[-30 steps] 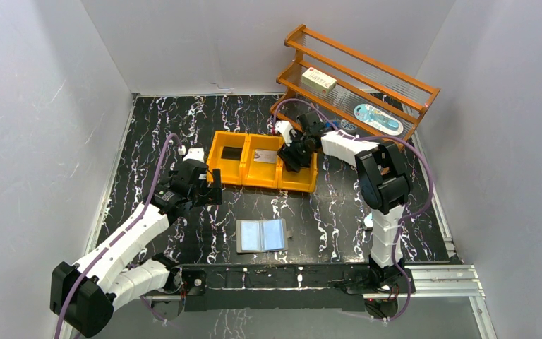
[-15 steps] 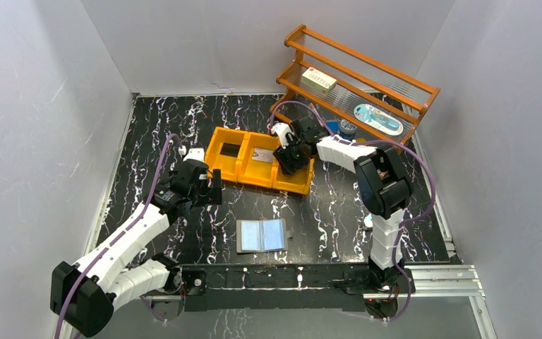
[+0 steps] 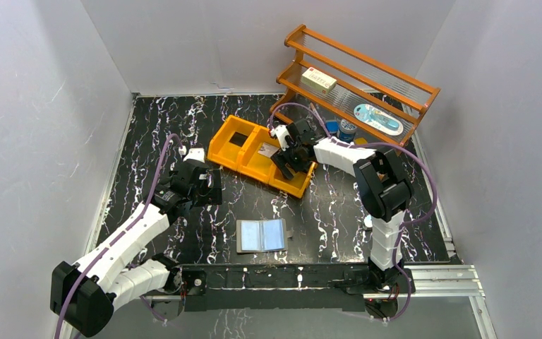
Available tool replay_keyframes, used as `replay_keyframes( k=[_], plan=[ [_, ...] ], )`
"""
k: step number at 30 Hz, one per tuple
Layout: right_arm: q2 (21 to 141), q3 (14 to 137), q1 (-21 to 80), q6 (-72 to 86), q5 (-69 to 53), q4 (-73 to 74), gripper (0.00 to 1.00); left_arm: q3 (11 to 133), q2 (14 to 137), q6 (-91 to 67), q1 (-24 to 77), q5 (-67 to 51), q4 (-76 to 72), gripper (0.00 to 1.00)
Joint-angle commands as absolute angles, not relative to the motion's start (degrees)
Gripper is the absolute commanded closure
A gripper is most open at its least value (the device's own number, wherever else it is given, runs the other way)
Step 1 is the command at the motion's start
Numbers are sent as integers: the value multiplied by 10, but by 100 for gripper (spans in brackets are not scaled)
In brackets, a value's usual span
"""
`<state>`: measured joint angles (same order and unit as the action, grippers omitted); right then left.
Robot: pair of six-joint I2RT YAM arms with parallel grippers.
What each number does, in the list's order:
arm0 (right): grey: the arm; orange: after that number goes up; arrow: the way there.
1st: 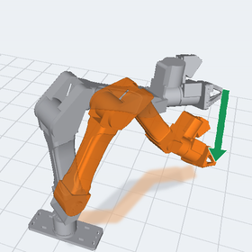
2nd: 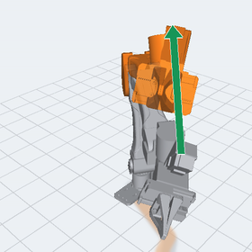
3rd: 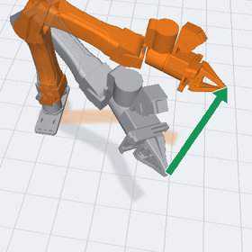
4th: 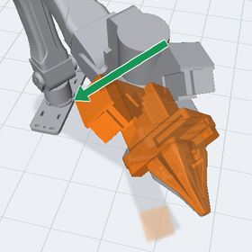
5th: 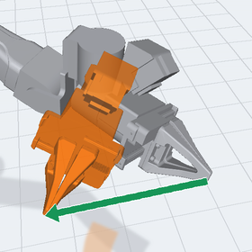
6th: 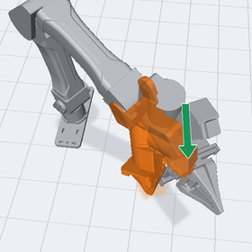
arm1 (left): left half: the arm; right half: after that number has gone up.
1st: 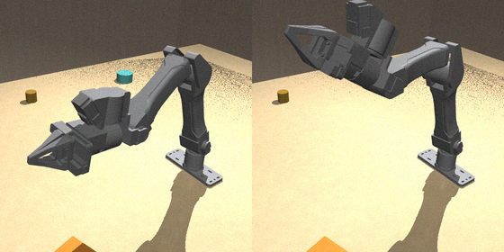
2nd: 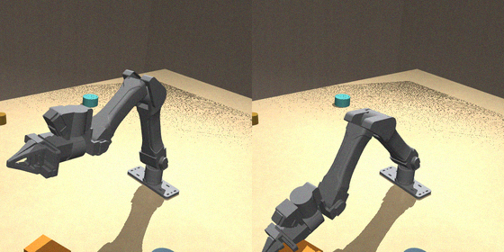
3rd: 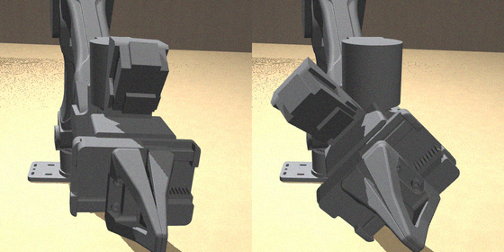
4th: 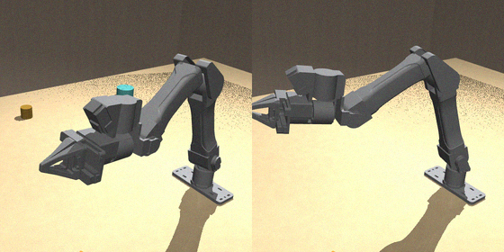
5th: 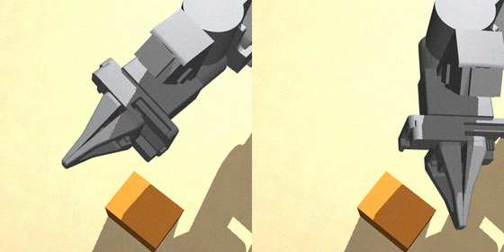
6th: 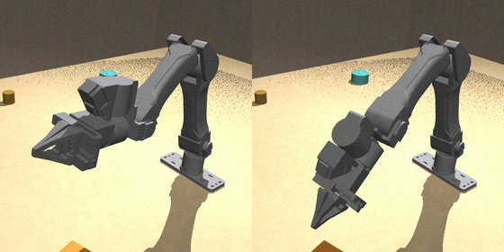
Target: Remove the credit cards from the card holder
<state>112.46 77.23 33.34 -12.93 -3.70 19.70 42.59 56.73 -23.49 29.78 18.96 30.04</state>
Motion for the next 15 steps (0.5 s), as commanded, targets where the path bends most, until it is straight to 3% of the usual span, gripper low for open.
replay_keyframes(
  k=[1, 7, 12, 15],
  plan=[
    [1135, 804, 330, -146, 9, 234, 9, 433, 563, -229, 295, 189, 304, 2],
    [1164, 803, 329, -138, 29, 233, 2, 433, 562, -229, 296, 191, 304, 2],
    [1194, 784, 329, -109, 36, 241, 2, 433, 562, -229, 295, 191, 304, 2],
    [1209, 773, 329, -98, -4, 260, 7, 434, 563, -229, 296, 191, 303, 2]
  ],
)
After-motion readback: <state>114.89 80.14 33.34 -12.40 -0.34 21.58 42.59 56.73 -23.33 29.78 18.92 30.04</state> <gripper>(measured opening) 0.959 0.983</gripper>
